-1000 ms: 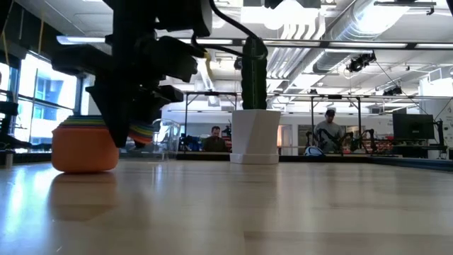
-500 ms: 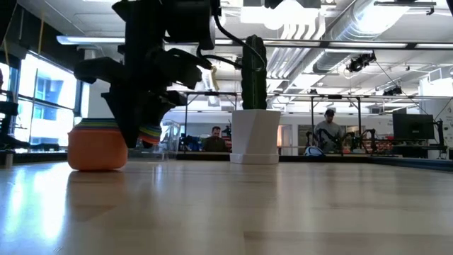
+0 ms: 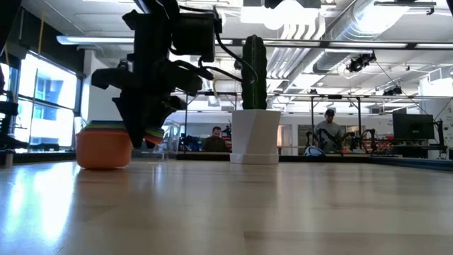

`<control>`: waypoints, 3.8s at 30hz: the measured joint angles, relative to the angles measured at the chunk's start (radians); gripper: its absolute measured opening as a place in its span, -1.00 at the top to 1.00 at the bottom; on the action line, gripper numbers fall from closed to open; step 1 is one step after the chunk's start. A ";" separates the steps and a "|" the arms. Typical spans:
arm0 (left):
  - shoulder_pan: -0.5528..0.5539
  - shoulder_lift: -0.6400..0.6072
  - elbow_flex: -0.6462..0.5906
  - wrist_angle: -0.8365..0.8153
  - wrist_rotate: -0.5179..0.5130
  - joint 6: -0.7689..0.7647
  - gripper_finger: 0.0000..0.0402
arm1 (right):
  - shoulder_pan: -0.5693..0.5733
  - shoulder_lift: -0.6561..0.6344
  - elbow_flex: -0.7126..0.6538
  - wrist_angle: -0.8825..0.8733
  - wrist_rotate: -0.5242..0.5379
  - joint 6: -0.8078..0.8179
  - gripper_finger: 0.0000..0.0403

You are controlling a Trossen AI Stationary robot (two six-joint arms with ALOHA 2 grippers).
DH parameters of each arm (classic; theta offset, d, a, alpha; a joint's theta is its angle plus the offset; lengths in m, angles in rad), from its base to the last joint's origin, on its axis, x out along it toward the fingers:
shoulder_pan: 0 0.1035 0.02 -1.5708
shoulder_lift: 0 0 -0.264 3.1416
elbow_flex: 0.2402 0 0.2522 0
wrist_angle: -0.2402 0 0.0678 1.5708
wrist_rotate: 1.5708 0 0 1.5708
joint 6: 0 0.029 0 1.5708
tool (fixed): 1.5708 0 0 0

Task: Nest measuring cups in basket
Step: Put the stacked measuring cups into the transparent bin, then return to Home Position

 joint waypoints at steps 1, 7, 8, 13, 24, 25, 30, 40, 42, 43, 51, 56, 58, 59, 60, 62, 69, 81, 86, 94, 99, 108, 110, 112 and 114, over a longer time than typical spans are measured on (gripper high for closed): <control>0.008 0.000 0.000 -0.003 0.000 0.002 0.31 | -0.001 0.000 0.000 0.000 0.000 -0.012 0.64; 0.058 0.000 0.043 -0.057 -0.005 0.028 0.31 | -0.020 0.000 0.000 0.002 0.000 -0.025 0.64; 0.065 0.000 0.056 -0.063 -0.004 0.030 0.31 | -0.024 0.000 0.000 0.002 0.000 -0.025 0.64; 0.105 -0.001 0.129 -0.125 -0.035 0.074 0.31 | -0.047 0.000 0.000 0.002 -0.006 -0.042 0.64; 0.239 -0.001 0.273 -0.339 -0.086 0.168 0.32 | -0.081 0.000 0.000 0.004 -0.007 -0.043 0.64; 0.255 -0.001 0.282 -0.352 -0.088 0.173 0.32 | -0.084 0.000 0.000 0.004 -0.007 -0.043 0.64; 0.324 -0.026 0.321 -0.401 -0.109 0.199 0.32 | -0.100 0.000 0.000 0.004 -0.008 -0.043 0.64; 0.497 -0.069 0.371 -0.414 -0.187 0.295 0.33 | -0.149 0.000 0.000 0.010 -0.008 -0.043 0.64; 0.532 -0.069 0.379 -0.407 -0.199 0.322 0.33 | -0.158 0.000 0.000 0.010 -0.008 -0.044 0.64; 0.548 -0.069 0.380 -0.399 -0.212 0.338 0.33 | -0.162 0.000 0.000 0.010 -0.008 -0.045 0.64; 0.675 -0.045 0.382 -0.294 -0.218 0.407 0.33 | -0.190 0.000 0.000 0.012 -0.008 -0.051 0.64; 0.733 0.010 0.382 -0.281 -0.208 0.431 0.33 | -0.197 0.000 0.000 0.012 -0.008 -0.052 0.64; 0.747 0.035 0.382 -0.280 -0.208 0.424 0.33 | -0.197 0.000 0.000 0.012 -0.005 -0.059 0.64; 0.754 0.047 0.382 -0.280 -0.208 0.424 0.33 | -0.197 0.000 0.000 0.012 -0.005 -0.060 0.64; 0.759 0.059 0.382 -0.278 -0.208 0.425 0.33 | -0.197 0.000 0.000 0.012 -0.005 -0.061 0.64; 0.764 0.087 0.382 -0.272 -0.213 0.428 0.33 | -0.197 0.000 0.000 0.012 -0.004 -0.062 0.64; 0.772 0.178 0.382 -0.273 -0.230 0.420 0.33 | -0.197 0.000 0.000 0.012 -0.005 -0.061 0.64; 0.771 0.205 0.381 -0.245 -0.230 0.402 0.17 | -0.196 0.000 0.000 0.012 -0.007 -0.059 0.64; 0.765 0.205 0.381 -0.245 -0.230 0.398 0.19 | -0.196 0.000 0.000 0.011 -0.031 -0.058 0.64; 0.761 0.205 0.381 -0.244 -0.221 0.367 0.16 | -0.196 0.000 0.000 0.011 -0.037 -0.058 0.64; 0.761 0.205 0.381 -0.252 -0.208 0.364 0.07 | -0.196 0.000 0.000 0.011 -0.044 -0.058 0.64; 0.734 0.203 0.381 -0.255 -0.217 0.291 -0.01 | -0.196 0.000 0.000 0.011 -0.053 -0.086 0.64; 0.727 0.193 0.380 -0.257 -0.217 0.286 0.00 | -0.196 0.000 0.000 0.011 -0.051 -0.105 0.64; 0.721 0.172 0.380 -0.256 -0.217 0.284 0.00 | -0.196 0.000 0.000 0.011 -0.050 -0.126 0.64; 0.719 0.144 0.380 -0.256 -0.216 0.277 0.00 | -0.196 0.000 0.000 0.007 -0.050 -0.149 0.64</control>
